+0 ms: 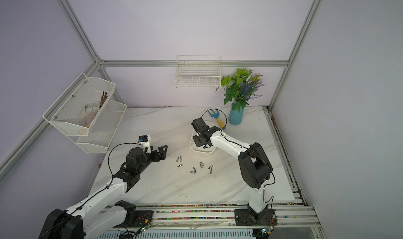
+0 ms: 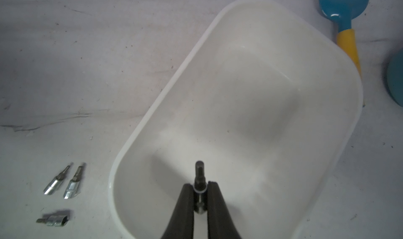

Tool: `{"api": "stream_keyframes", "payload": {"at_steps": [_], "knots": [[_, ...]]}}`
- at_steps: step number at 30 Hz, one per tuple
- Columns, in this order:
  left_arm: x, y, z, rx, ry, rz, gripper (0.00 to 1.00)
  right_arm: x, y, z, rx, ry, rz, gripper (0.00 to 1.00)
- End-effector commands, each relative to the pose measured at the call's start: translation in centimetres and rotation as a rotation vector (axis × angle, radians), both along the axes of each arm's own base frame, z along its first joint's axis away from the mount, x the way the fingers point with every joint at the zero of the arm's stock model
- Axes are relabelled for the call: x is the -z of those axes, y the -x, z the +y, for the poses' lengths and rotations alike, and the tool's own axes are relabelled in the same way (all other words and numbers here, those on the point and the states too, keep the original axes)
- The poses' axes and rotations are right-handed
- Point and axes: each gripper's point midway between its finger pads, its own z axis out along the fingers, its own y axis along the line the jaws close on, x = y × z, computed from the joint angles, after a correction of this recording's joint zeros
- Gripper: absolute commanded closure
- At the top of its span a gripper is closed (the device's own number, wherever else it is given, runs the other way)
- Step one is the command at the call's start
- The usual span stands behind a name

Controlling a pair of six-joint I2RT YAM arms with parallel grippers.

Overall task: Put the bit on the desktop into the storage box
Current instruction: Place the screwdriver bit in the storage box, then pick up the screwdriver bit from the center of the board.

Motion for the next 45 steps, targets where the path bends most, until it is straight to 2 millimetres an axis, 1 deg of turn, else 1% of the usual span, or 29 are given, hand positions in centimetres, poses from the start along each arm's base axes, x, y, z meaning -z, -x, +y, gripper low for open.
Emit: {"api": "stream_keyframes", "payload": {"at_steps": [1, 5, 6, 7, 9, 11, 12, 13, 15, 17, 20, 22, 25, 26, 27, 28, 30, 31, 34, 35, 36, 38, 41, 45], "knots": [[-1.1, -0.5, 0.0, -0.004, -0.001, -0.037, 0.00, 0.0, -2.8, 0.5, 0.047, -0.051, -0.048, 0.92], [-1.0, -0.6, 0.1, -0.010, -0.006, -0.025, 0.00, 1.7, -4.3, 0.0, 0.081, -0.041, -0.034, 0.91], [-0.8, -0.6, 0.2, -0.017, -0.008, -0.016, 0.00, 1.8, -4.5, 0.0, 0.086, -0.039, -0.036, 0.90], [-0.8, -0.7, 0.3, -0.025, -0.012, -0.008, 0.00, 1.8, -4.8, -0.1, 0.094, -0.037, -0.044, 0.88], [-0.6, -0.7, 0.3, -0.027, -0.016, 0.004, 0.00, 1.6, -5.2, -0.4, 0.110, -0.031, -0.059, 0.78], [-0.5, -0.8, 0.2, -0.023, -0.018, 0.011, 0.00, 0.8, -5.4, -0.7, 0.125, -0.027, -0.080, 0.63], [-0.3, -0.9, 0.2, -0.026, -0.022, 0.020, 0.00, 0.4, -5.3, -0.9, 0.133, -0.029, -0.086, 0.60], [-0.3, -0.9, 0.3, -0.028, -0.025, 0.024, 0.00, -0.5, -5.3, -1.1, 0.138, -0.036, -0.102, 0.57], [-0.2, -1.0, 0.3, -0.031, -0.031, 0.036, 0.00, -2.1, -4.8, -1.5, 0.141, -0.057, -0.130, 0.54], [-0.1, -1.1, 0.2, -0.029, -0.038, 0.048, 0.00, -3.7, -3.9, -1.9, 0.140, -0.086, -0.156, 0.51], [0.2, -1.3, 0.2, -0.029, -0.054, 0.076, 0.00, -6.0, -2.1, -2.6, 0.130, -0.138, -0.189, 0.48], [0.2, -1.3, -0.1, -0.013, -0.072, 0.093, 0.00, -6.9, -0.6, -3.4, 0.128, -0.162, -0.205, 0.47], [0.1, -1.2, -0.7, 0.013, -0.122, 0.123, 0.00, -7.7, 1.5, -4.9, 0.138, -0.178, -0.224, 0.45], [0.1, -1.1, -0.8, 0.014, -0.139, 0.128, 0.00, -7.4, 2.1, -5.4, 0.142, -0.177, -0.222, 0.44], [0.1, -1.0, -0.9, 0.015, -0.156, 0.133, 0.00, -8.7, 3.0, -6.0, 0.146, -0.204, -0.252, 0.43], [0.2, -0.9, -1.1, 0.020, -0.165, 0.139, 0.00, -9.0, 3.8, -6.5, 0.146, -0.220, -0.267, 0.40], [0.4, -0.6, -1.4, 0.032, -0.171, 0.159, 0.00, -9.3, 5.1, -7.4, 0.155, -0.254, -0.301, 0.36], [0.4, -0.4, -1.7, 0.040, -0.174, 0.172, 0.00, -9.4, 5.8, -7.8, 0.163, -0.278, -0.323, 0.28], [0.9, 0.2, -2.4, 0.063, -0.182, 0.214, 0.00, -9.4, 7.3, -9.2, 0.195, -0.360, -0.413, 0.17], [1.0, 0.3, -2.6, 0.068, -0.184, 0.225, 0.00, -8.7, 7.8, -9.9, 0.215, -0.366, -0.426, 0.08], [1.1, 0.5, -3.0, 0.081, -0.189, 0.239, 0.00, -8.9, 8.0, -10.4, 0.237, -0.394, -0.465, 0.00], [1.5, 0.8, -3.7, 0.096, -0.205, 0.265, 0.00, -8.8, 8.5, -11.4, 0.265, -0.412, -0.507, 0.00], [2.2, 1.0, -4.6, 0.118, -0.223, 0.323, 0.00, -8.8, 9.1, -12.2, 0.303, -0.456, -0.532, 0.00], [3.0, 1.1, -5.8, 0.148, -0.245, 0.385, 0.00, -8.5, 9.4, -11.6, 0.291, -0.495, -0.504, 0.00]]}}
